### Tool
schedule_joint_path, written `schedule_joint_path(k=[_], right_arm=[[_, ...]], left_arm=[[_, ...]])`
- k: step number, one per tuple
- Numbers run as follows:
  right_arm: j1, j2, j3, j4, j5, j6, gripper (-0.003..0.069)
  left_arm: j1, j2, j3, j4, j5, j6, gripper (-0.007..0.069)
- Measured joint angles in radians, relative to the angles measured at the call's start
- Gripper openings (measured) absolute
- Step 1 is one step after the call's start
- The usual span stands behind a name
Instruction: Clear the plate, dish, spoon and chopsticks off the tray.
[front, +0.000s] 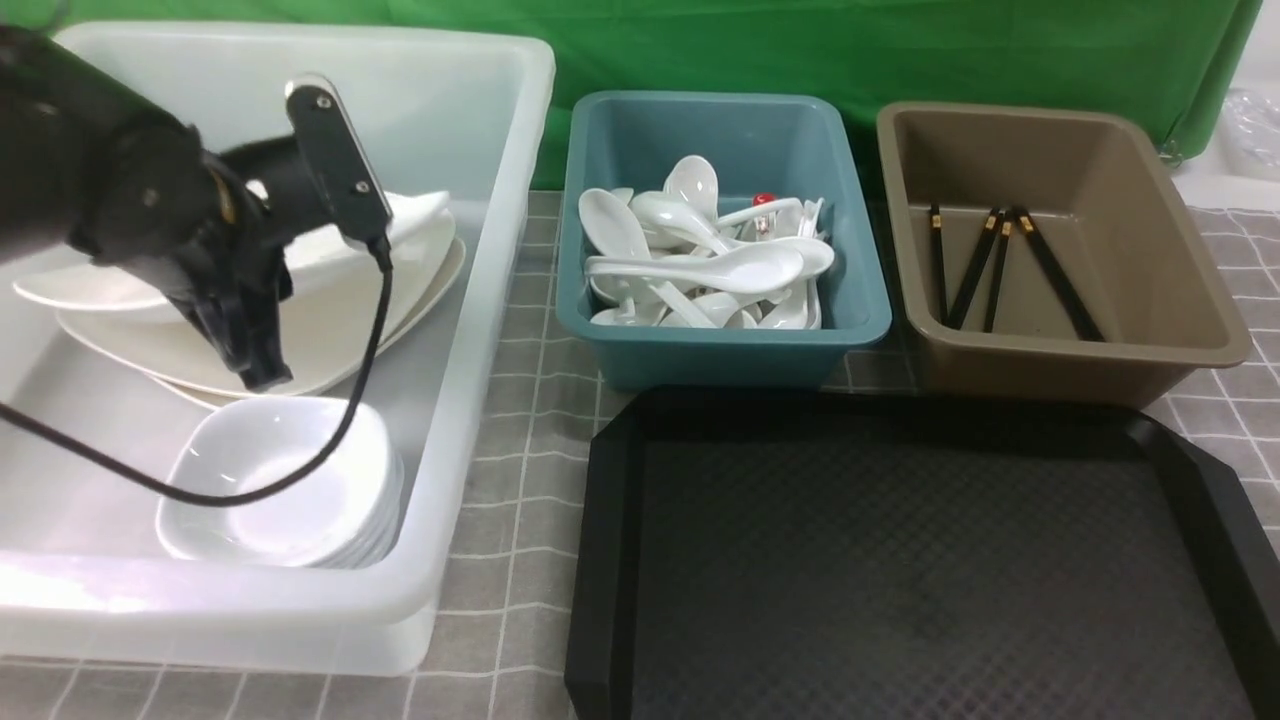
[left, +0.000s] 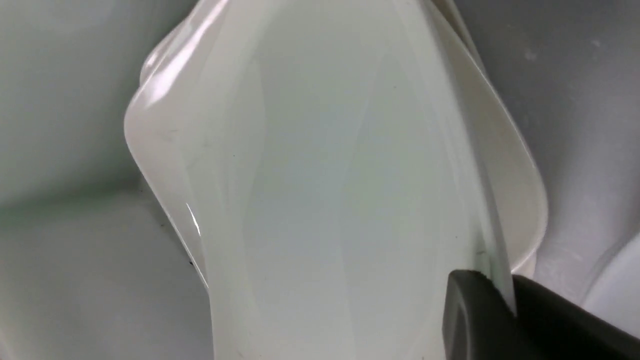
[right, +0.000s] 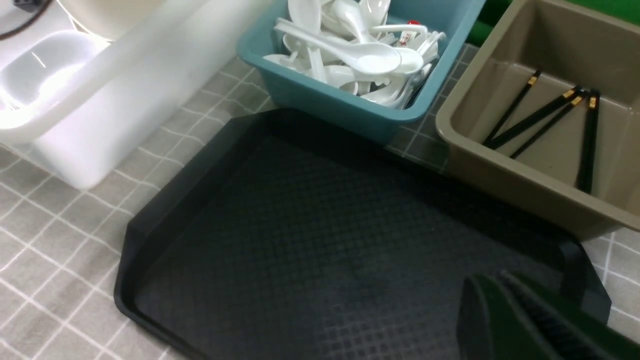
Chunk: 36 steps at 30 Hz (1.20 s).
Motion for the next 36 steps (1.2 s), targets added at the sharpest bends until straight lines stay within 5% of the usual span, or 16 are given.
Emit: schedule_joint_path(k=[9,12,16,18,26,31,34,36], right_arm=[[0.000,0.000,0.000,0.044,0.000,-0.027,0.0037],[0.000,0.000,0.000,0.064,0.000,-0.042,0.0037],[0.000,0.000,0.000,0.068,0.000,-0.043,0.0037],[0.000,0.000,0.000,0.073,0.000,-0.043,0.0037],[0.000,0.000,0.000,0.074,0.000,-0.066,0.0048],[0.000,0.000,0.000,0.074,0.001,-0.066,0.0055],[0.000,0.000,0.000,0.074,0.001,-0.066,0.0065],[0.000,0.000,0.000,0.075,0.001,-0.061,0.0071]], left_arm=[[0.001,0.080,0.000,0.032,-0.015,-0.053,0.0035],[0.001,0.088,0.000,0.030,-0.032,-0.059,0.0094],[0.001,0.089,0.000,0.029,-0.034,-0.059,0.0218],[0.001,0.089,0.000,0.020,-0.025,-0.059,0.0342],[0.001,0.085,-0.001,-0.019,0.013,-0.060,0.0581],[0.001,0.024,-0.001,-0.151,0.019,-0.060,0.0595],[0.001,-0.145,-0.001,-0.438,-0.027,-0.087,0.0536],[0.001,-0.216,-0.001,-0.520,-0.038,-0.094,0.0483]])
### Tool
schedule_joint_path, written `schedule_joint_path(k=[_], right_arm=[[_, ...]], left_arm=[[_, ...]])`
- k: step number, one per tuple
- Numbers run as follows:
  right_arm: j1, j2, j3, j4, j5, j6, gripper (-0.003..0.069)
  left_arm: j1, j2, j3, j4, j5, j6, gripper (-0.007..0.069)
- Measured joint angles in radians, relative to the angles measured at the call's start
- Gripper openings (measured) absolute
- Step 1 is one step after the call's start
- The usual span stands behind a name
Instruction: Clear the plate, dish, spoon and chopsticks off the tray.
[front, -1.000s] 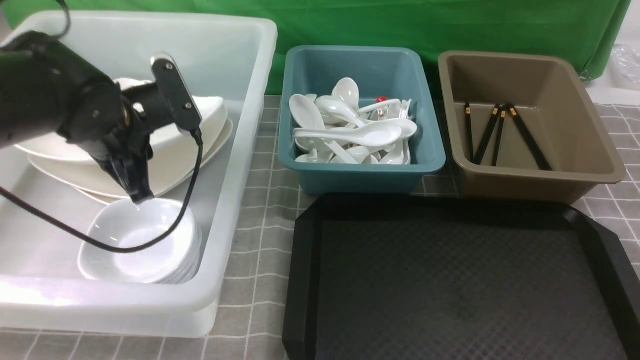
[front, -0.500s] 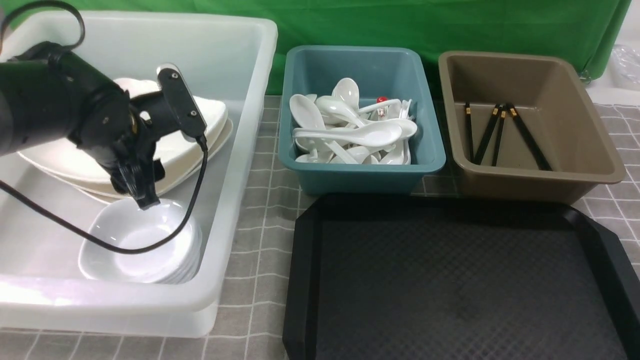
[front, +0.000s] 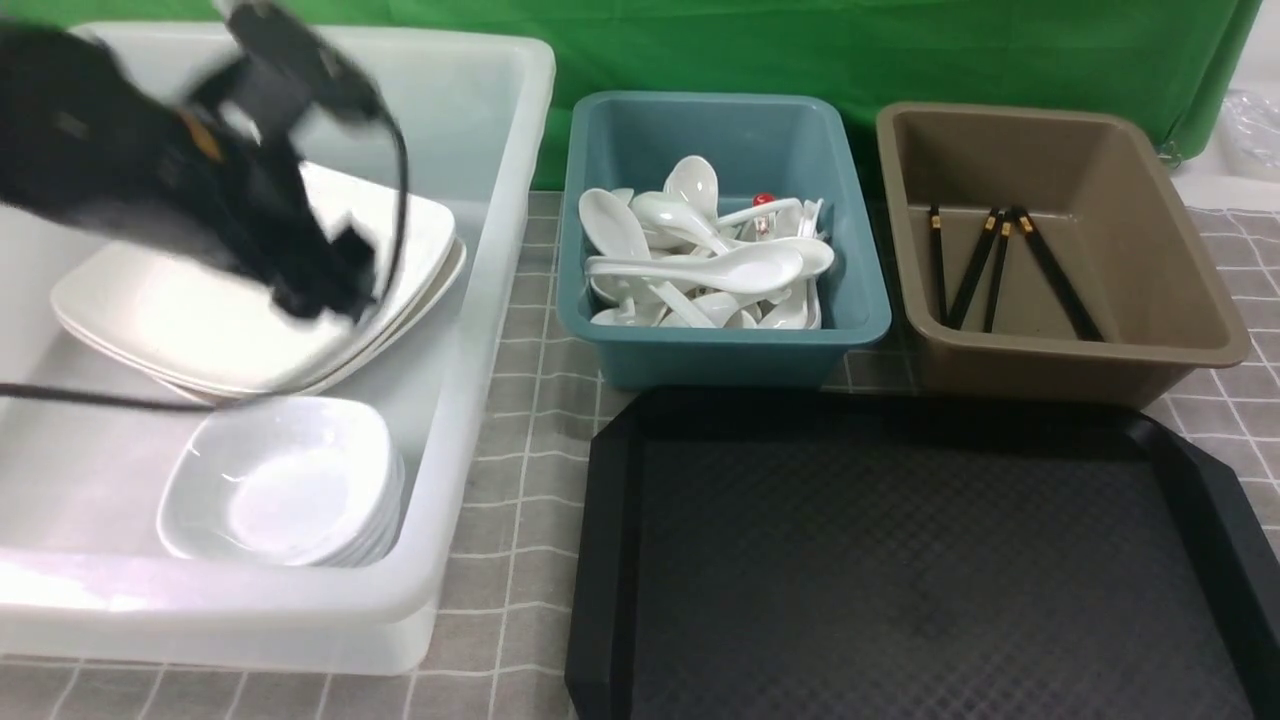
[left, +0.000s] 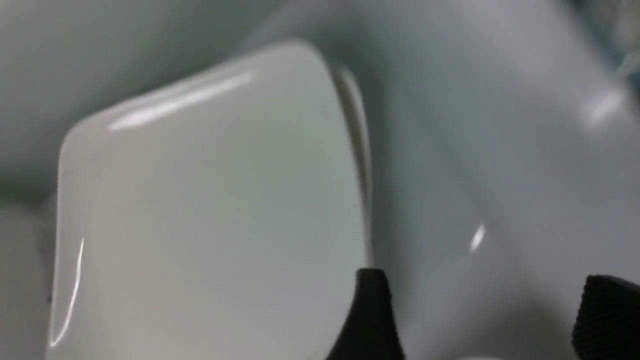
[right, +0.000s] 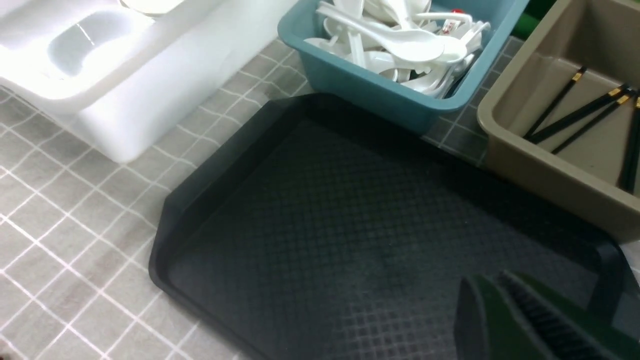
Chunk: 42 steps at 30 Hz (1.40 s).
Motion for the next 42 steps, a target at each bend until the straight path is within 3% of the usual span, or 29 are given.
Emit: schedule_joint_path(k=[1,3,6,12,16,23,32,37,40,42], right_arm=[[0.000,0.000,0.000,0.000,0.000,0.012,0.0079],[0.000,0.000,0.000,0.000,0.000,0.018,0.0085],[0.000,0.000,0.000,0.001,0.000,0.021,0.0101],[0.000,0.000,0.000,0.001,0.000,0.021,0.0116],[0.000,0.000,0.000,0.001,0.000,0.021,0.0127],[0.000,0.000,0.000,0.001,0.000,0.021,0.0139],[-0.012,0.000,0.000,0.002,-0.002,0.021,0.0166],[-0.115,0.000,0.000,0.003,-0.011,0.021,0.0173],[-0.278,-0.006,0.000,0.004,-0.013,0.021,0.0174],[-0.336,-0.020,0.011,0.020,-0.028,0.017,0.0134]], left_arm=[[0.000,-0.112,0.008,-0.154,-0.012,0.000,0.0375],[0.000,-0.176,0.025,-0.225,-0.024,0.012,0.0302],[0.000,-0.398,0.149,-0.473,-0.115,0.161,0.0066],[-0.067,-0.712,0.430,-0.739,-0.366,0.413,0.0008],[-0.154,-0.877,0.559,-0.742,-0.441,0.483,0.0008],[-0.184,-0.956,0.661,-0.713,-0.458,0.499,0.0008],[-0.184,-0.956,0.722,-0.397,-0.441,0.501,0.0008],[-0.184,-0.956,0.727,-0.345,-0.412,0.502,0.0008],[-0.184,-0.956,0.727,-0.336,-0.406,0.502,0.0008],[-0.184,-0.956,0.727,-0.335,-0.406,0.502,0.0008]])
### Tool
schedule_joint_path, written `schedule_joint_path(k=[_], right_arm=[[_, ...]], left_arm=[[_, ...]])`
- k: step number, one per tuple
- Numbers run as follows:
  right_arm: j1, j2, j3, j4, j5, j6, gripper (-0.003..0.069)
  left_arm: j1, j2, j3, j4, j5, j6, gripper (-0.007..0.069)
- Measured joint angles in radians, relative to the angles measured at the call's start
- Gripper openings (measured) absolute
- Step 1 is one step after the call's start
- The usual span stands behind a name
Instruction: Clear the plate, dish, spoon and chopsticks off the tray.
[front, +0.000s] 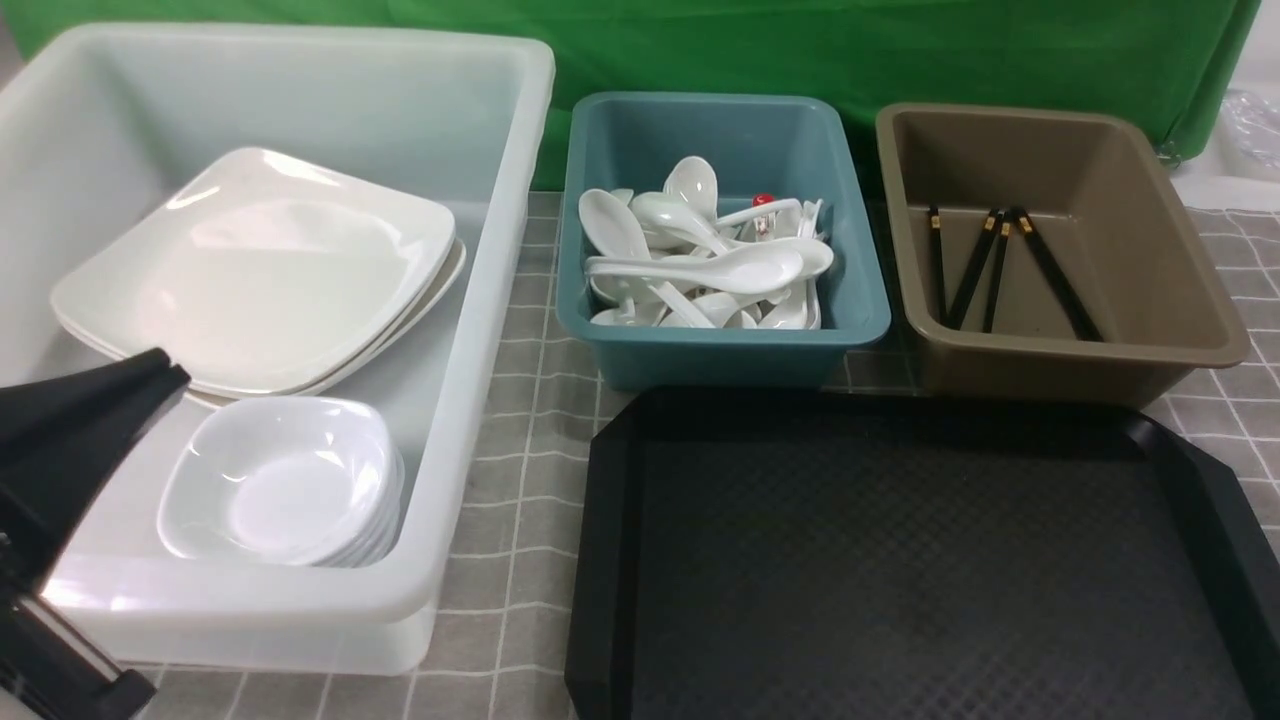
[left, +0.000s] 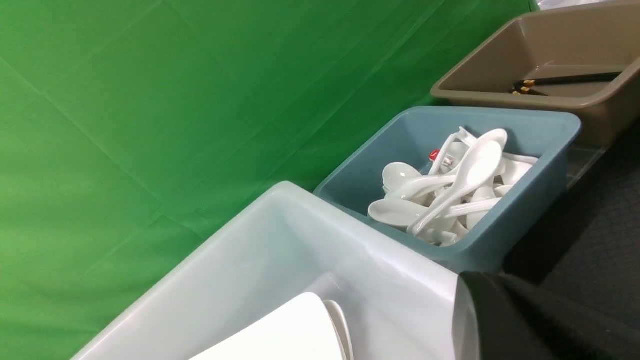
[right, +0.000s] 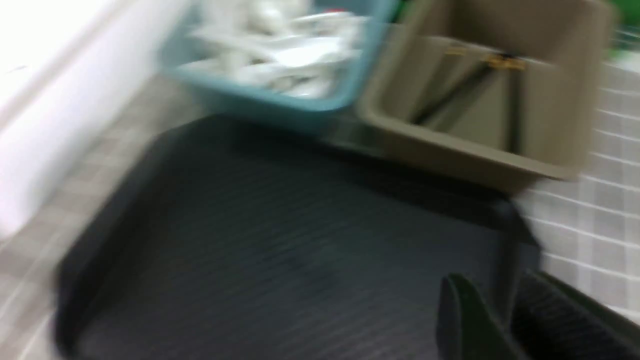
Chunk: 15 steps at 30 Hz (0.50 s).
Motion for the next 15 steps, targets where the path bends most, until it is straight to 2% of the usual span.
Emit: schedule_joint_path(k=[2,4,5,8,9,15], right_arm=[[-0.058,-0.023,0.029,0.025,-0.052,-0.028,0.0068],[-0.177,-0.083,0.155,0.120,-0.185,-0.168,0.0024],[-0.237,-0.127,0.251,0.179,-0.276,-0.264,0.0019],[-0.313,-0.183,0.392,0.251,-0.411,-0.345,0.0019],[-0.380,-0.241,0.535,0.309,-0.500,-0.393,0.0019],[-0.477,-0.449,0.860,0.350,-0.669,-0.455,0.0019]], left_arm=[[0.000,0.000,0.000,0.000,0.000,0.000,0.0008],[0.000,0.000,0.000,0.001,0.000,0.000,0.0008],[0.000,0.000,0.000,0.003,0.000,0.000,0.0008],[0.000,0.000,0.000,0.003,0.000,0.000,0.0008],[0.000,0.000,0.000,0.003,0.000,0.000,0.0008],[0.000,0.000,0.000,0.003,0.000,0.000,0.0008]])
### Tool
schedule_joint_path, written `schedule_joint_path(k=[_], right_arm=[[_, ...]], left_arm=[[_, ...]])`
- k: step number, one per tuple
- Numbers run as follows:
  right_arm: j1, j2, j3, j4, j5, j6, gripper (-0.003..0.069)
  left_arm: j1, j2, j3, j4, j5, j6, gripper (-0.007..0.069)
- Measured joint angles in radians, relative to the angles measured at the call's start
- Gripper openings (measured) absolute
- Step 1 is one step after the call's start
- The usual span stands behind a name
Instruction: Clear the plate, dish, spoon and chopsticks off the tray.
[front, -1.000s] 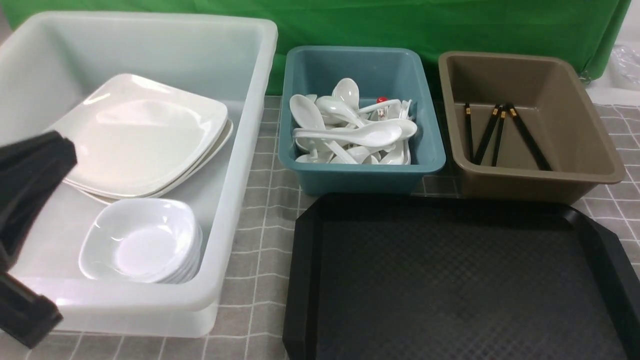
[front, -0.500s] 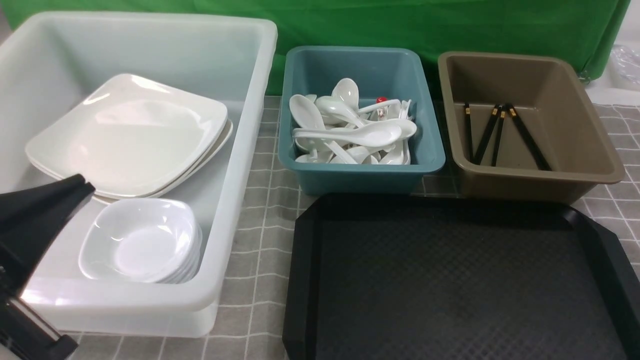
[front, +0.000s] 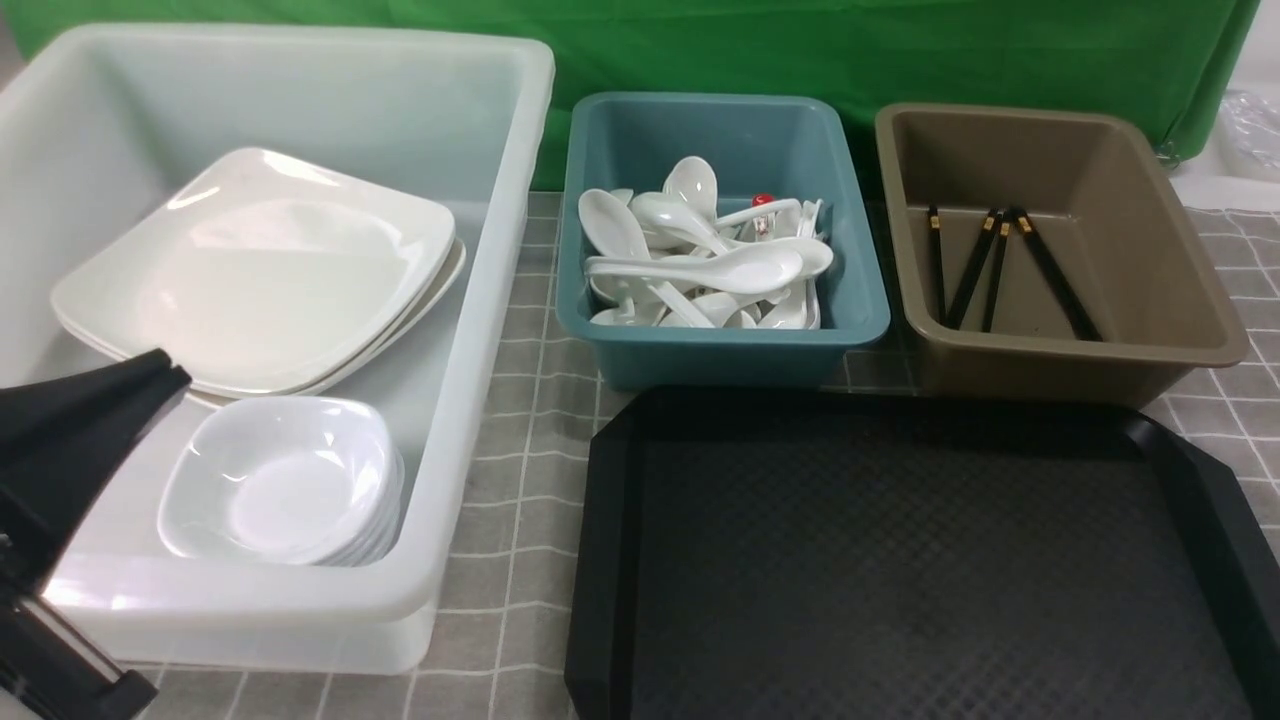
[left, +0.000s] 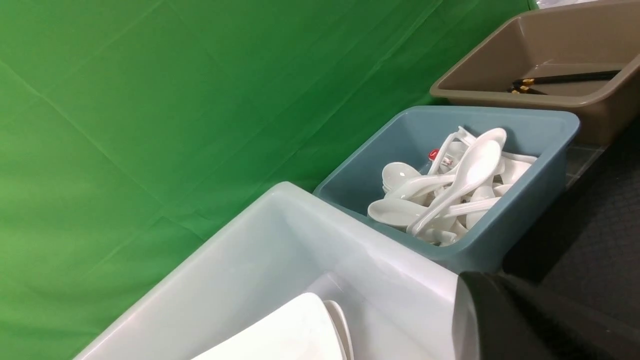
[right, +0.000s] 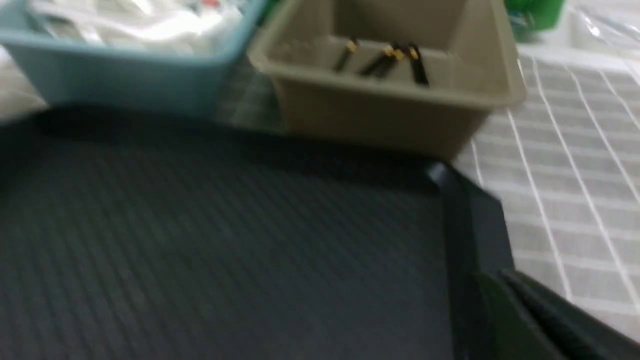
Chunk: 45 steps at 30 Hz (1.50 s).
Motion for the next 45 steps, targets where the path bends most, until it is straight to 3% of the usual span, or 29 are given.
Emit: schedule_joint_path(k=[5,36,45], right_arm=[[-0.006,-0.096,0.099,0.006,-0.010,-0.005,0.0019],[-0.006,-0.107,0.101,0.010,-0.001,0.017,0.0064],[-0.006,-0.107,0.101,0.010,-0.001,0.017,0.0090]], left_arm=[[0.000,0.000,0.000,0.000,0.001,0.000,0.0008],[0.000,0.001,0.000,0.012,0.008,0.001,0.0008],[0.000,0.001,0.000,0.035,-0.075,-0.025,0.0009]])
